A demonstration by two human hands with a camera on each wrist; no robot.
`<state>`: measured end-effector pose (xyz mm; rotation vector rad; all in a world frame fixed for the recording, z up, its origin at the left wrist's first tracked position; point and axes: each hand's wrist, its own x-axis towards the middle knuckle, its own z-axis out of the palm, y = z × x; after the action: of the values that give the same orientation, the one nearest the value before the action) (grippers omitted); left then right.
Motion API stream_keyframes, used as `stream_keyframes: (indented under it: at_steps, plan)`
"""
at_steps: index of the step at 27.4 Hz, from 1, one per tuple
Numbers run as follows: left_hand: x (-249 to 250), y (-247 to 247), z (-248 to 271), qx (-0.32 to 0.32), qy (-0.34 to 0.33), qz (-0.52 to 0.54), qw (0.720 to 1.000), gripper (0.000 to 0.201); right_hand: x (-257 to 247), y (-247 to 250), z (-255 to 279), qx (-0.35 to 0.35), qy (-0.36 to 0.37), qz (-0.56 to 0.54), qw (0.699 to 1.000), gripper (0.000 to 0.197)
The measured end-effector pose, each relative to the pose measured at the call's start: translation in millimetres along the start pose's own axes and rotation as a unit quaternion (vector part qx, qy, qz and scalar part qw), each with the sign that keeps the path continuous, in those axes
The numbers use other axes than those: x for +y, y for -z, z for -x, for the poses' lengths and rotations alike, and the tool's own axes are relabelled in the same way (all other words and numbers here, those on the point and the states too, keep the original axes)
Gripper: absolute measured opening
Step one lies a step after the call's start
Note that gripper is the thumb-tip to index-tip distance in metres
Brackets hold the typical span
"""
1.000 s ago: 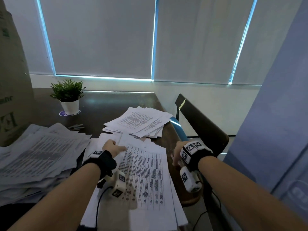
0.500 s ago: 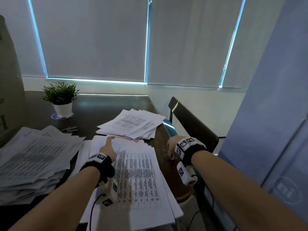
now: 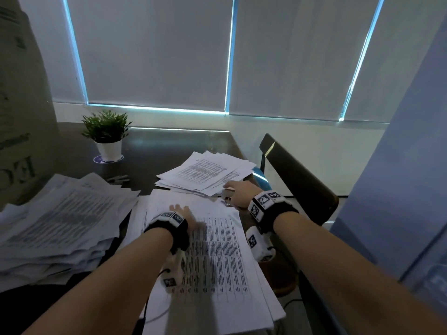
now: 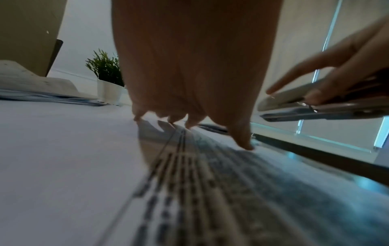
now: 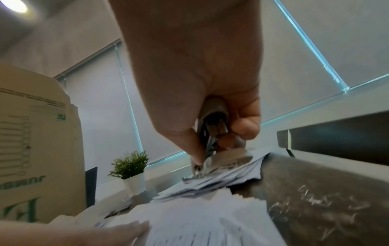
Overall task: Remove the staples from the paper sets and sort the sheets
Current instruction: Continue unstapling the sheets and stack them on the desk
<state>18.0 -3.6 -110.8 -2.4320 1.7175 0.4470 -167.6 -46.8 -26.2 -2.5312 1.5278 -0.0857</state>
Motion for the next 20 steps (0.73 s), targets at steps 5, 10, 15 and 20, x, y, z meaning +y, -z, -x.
stream_keyframes:
  at_steps: [5, 10, 15, 20]
  plan:
    - [-8, -11, -3, -0.006, 0.003, -0.015, 1.000, 0.114, -27, -25, -8, -0.049, 0.059, -0.004, 0.997, 0.039]
    - [-6, -12, -4, -0.026, -0.004, -0.030, 0.999, 0.111, -32, -49, -20, -0.041, 0.076, -0.029, 0.996, 0.045]
    - [-8, -16, -9, -0.033, -0.005, -0.015, 0.999, 0.116, -34, -57, -19, -0.020, 0.102, -0.065, 0.992, 0.040]
    - [-10, -16, -14, -0.043, -0.006, -0.012, 0.999, 0.118, -35, -59, -25, -0.018, 0.097, -0.061, 0.993, 0.038]
